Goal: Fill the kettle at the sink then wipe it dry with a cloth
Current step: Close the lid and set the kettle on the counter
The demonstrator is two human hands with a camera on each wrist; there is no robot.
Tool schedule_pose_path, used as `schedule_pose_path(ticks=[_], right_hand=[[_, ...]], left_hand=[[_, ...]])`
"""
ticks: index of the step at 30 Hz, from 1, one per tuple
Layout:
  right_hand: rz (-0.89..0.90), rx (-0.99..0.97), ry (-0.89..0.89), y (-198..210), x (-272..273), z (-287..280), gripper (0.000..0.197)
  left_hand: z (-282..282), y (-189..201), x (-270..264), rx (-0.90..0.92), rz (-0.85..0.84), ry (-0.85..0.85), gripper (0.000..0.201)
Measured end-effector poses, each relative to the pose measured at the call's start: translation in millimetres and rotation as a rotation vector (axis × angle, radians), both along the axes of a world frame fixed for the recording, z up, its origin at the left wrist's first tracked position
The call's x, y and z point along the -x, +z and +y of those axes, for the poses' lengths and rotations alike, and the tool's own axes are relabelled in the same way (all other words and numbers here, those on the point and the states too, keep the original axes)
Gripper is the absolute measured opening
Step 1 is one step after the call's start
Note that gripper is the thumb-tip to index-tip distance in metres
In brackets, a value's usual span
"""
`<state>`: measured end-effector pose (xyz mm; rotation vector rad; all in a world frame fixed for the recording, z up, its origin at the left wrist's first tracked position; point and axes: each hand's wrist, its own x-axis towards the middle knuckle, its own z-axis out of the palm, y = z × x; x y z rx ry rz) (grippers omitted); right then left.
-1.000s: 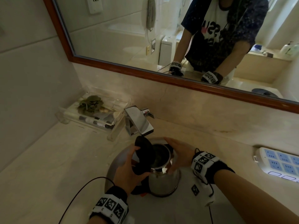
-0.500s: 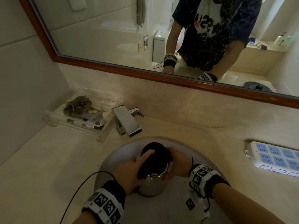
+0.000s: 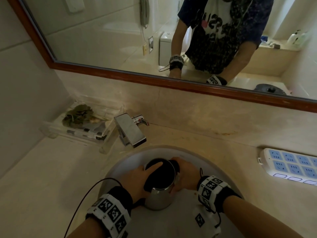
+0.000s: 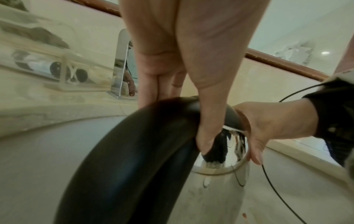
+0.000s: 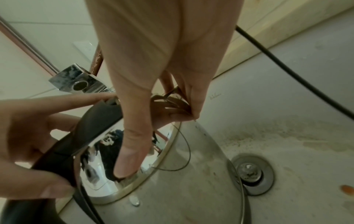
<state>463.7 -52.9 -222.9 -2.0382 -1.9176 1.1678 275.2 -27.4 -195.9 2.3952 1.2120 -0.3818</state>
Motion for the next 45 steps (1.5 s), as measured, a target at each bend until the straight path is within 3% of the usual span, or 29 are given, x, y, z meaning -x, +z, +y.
schedule_pose_path(ticks=[8, 16, 21, 26, 31, 36, 39, 45], right_hand=[[0.052, -0.025, -0.098, 15.5, -9.8, -29.5, 0.099], [-0.038, -0.111, -0.254, 82.2, -35.0, -97.3, 0.084], [-0.007, -0.219, -0.497, 122.5, -53.0, -167.7, 0.108], [-0.035, -0.256, -0.714, 159.3, -68.5, -249.4, 0.093], [-0.055, -0.281, -0.911, 188.2, -83.6, -332.8, 0.084], [-0.09, -0.281, -1.084, 190.5, -101.4, -403.1, 0.087], [-0.139, -0.252, -1.134, 186.7, -112.3, -433.1, 0.087], [-0.076, -0.216, -1.218, 163.7, -141.9, -466.5, 0.093]], left_hand=[[-13.9, 15.0, 0.6, -0.003, -0.115, -0.061, 0.08], [-48.3, 67.5, -28.6, 0.0, -0.313, -0.222, 0.086], [-83.1, 104.2, -57.8, -0.068, -0.427, -0.381, 0.09], [-125.2, 147.3, -97.8, -0.09, -0.529, -0.591, 0.089], [-178.7, 166.5, -147.1, -0.12, -0.563, -0.773, 0.088], [-230.7, 172.8, -193.7, -0.039, -0.612, -0.916, 0.086], [-255.3, 168.3, -217.9, -0.052, -0.555, -0.99, 0.089], [-287.8, 158.4, -251.3, -0.1, -0.476, -1.029, 0.085]])
